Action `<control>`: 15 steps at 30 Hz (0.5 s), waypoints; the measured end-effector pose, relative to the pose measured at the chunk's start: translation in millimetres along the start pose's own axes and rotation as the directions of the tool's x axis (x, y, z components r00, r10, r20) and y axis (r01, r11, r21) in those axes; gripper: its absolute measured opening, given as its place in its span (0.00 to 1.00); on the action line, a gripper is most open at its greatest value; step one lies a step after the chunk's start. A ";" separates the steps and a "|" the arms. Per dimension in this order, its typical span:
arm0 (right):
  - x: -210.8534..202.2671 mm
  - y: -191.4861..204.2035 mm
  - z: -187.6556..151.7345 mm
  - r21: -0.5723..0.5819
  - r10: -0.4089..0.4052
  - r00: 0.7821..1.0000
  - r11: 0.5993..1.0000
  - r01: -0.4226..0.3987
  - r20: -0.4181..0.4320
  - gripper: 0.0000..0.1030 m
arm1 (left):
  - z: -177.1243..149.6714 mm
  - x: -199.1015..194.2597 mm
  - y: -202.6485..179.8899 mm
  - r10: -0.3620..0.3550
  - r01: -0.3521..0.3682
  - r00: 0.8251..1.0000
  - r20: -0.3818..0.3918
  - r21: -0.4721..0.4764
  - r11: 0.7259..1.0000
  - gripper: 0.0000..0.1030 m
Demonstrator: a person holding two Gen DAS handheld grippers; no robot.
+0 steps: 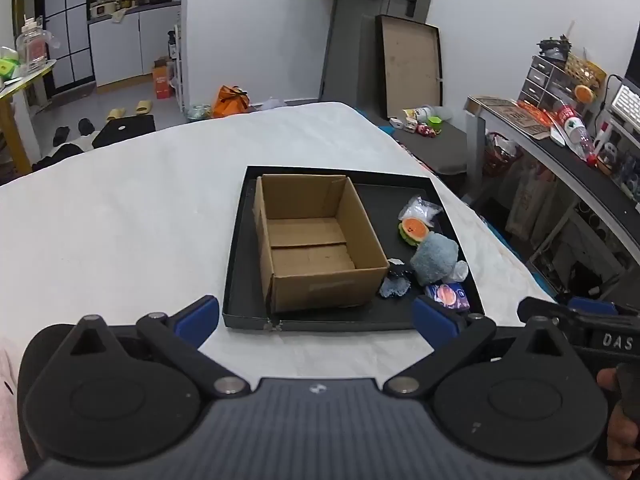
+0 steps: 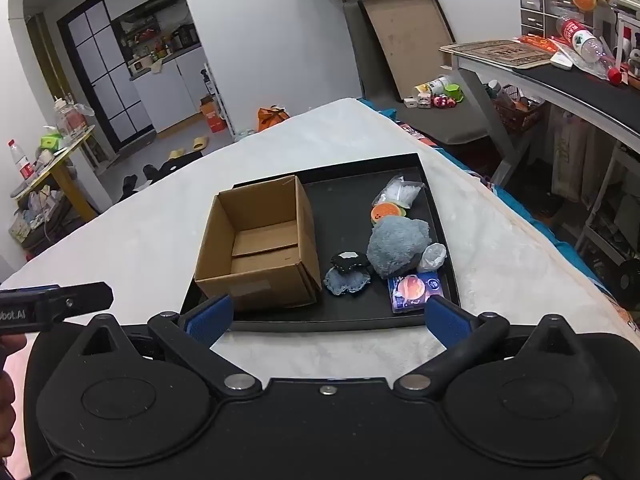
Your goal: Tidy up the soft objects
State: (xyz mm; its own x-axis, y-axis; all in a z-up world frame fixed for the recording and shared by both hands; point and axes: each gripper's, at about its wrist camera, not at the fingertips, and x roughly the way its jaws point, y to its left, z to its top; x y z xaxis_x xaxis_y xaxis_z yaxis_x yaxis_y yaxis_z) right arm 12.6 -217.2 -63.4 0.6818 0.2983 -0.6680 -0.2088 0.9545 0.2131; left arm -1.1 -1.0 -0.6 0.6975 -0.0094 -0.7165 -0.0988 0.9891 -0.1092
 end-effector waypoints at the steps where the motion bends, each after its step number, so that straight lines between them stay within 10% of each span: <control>1: -0.4 0.0 -0.4 0.002 -0.001 1.000 1.000 0.001 0.000 1.00 | -0.9 -0.8 0.1 -0.001 0.001 1.000 0.005 0.006 1.000 0.99; 15: 0.4 1.9 -0.9 -0.002 -0.033 0.999 0.999 0.033 -0.021 1.00 | -0.3 -2.0 -1.7 0.006 -0.006 1.000 0.006 -0.004 1.000 0.99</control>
State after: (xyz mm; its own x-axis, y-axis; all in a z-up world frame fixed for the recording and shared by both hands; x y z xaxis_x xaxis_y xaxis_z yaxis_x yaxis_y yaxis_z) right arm 11.8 -215.3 -63.9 0.6732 0.2668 -0.6897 -0.1877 0.9638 0.1895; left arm -2.6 -2.7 0.8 0.7013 -0.0029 -0.7129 -0.1057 0.9885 -0.1081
